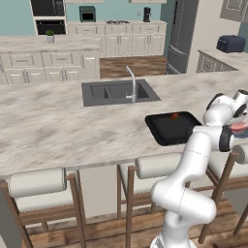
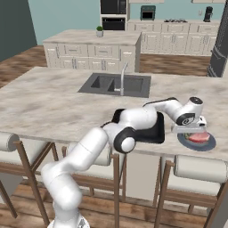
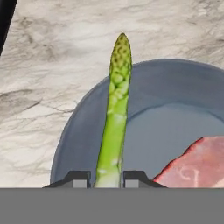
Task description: Create a steak meal by picking up the steak and asparagus from the tray and placing them on the plate. Leave the strawberry on the tray.
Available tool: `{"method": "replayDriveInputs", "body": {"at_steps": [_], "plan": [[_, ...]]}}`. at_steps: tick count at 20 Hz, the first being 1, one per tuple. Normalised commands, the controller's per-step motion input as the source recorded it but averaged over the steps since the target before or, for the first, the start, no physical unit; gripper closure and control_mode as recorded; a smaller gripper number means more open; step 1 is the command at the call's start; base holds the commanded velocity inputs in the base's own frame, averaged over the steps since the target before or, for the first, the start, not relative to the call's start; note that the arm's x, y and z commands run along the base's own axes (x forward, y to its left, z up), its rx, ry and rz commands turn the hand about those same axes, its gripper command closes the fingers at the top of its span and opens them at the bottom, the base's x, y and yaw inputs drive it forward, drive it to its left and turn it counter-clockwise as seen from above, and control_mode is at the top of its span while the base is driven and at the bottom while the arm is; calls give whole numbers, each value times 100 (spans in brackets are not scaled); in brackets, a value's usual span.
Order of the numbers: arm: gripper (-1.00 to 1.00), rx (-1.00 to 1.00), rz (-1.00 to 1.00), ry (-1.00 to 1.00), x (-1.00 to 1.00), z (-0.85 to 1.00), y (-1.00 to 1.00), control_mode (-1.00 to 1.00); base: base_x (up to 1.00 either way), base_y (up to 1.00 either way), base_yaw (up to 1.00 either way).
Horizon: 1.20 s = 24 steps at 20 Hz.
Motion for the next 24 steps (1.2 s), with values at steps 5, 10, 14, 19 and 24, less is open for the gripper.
{"method": "replayDriveInputs", "body": {"at_steps": [5, 10, 14, 19, 24], "plan": [[-100, 0, 2, 0, -16, -1, -5, -100, 0, 0, 0], [-100, -2, 0, -2, -46, 4, 15, -100, 0, 0, 0], [-100, -7, 0, -12, -69, 0, 40, -100, 0, 0, 0], [-100, -12, 0, -21, -93, 0, 77, -100, 0, 0, 0], [-100, -19, 0, -21, -95, -24, 99, -100, 0, 0, 0]]}}
